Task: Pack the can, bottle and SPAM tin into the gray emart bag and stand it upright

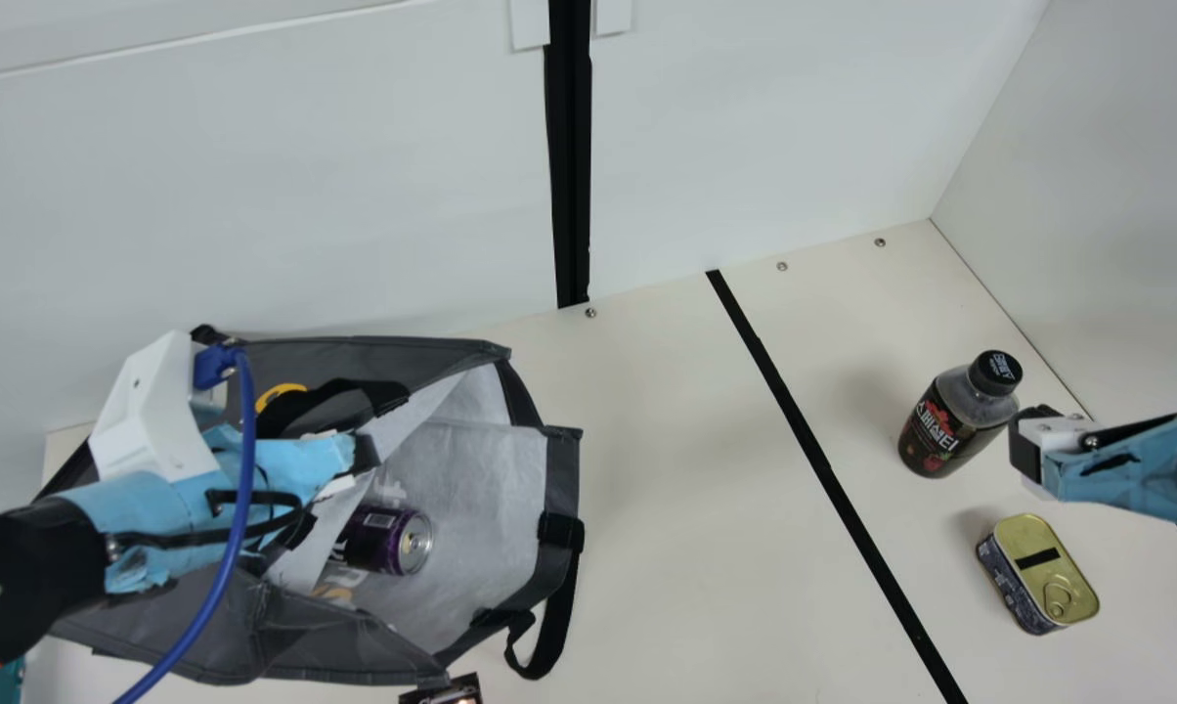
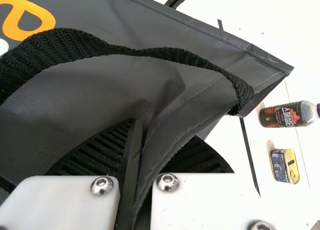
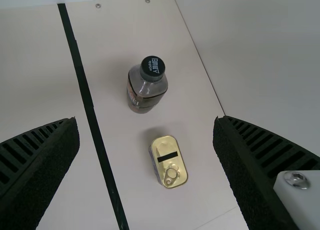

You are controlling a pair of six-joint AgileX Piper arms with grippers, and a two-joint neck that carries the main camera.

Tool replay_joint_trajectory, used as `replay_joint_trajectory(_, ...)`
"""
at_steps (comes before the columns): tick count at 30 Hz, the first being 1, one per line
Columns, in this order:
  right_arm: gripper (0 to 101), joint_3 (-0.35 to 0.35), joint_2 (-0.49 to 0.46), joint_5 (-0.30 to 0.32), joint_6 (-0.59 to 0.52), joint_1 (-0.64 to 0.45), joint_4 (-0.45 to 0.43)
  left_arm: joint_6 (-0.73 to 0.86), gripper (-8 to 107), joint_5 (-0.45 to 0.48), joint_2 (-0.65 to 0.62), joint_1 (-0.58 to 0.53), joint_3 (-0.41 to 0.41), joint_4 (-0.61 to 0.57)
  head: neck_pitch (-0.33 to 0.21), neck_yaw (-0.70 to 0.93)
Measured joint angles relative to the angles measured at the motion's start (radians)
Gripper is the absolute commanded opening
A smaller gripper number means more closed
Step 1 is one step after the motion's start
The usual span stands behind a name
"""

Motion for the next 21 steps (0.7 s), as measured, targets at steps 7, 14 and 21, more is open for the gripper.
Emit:
replay_joint_trajectory(7, 95, -0.023, 0.056, -0.001, -0.018, -0.039, 0.021, 0.000, -8, 0.000, 0.000, 0.000, 0.000, 0.000, 0.002, -0.002)
replay_joint_trajectory(14, 95, -0.039, 0.111, -0.001, -0.019, -0.057, 0.040, 0.000, -8, 0.000, 0.000, 0.000, 0.000, 0.000, 0.000, -0.002)
replay_joint_trajectory(21, 95, -0.063, 0.167, 0.000, -0.011, -0.059, 0.041, 0.000, -8, 0.000, 0.000, 0.000, 0.000, 0.000, 0.000, -0.002)
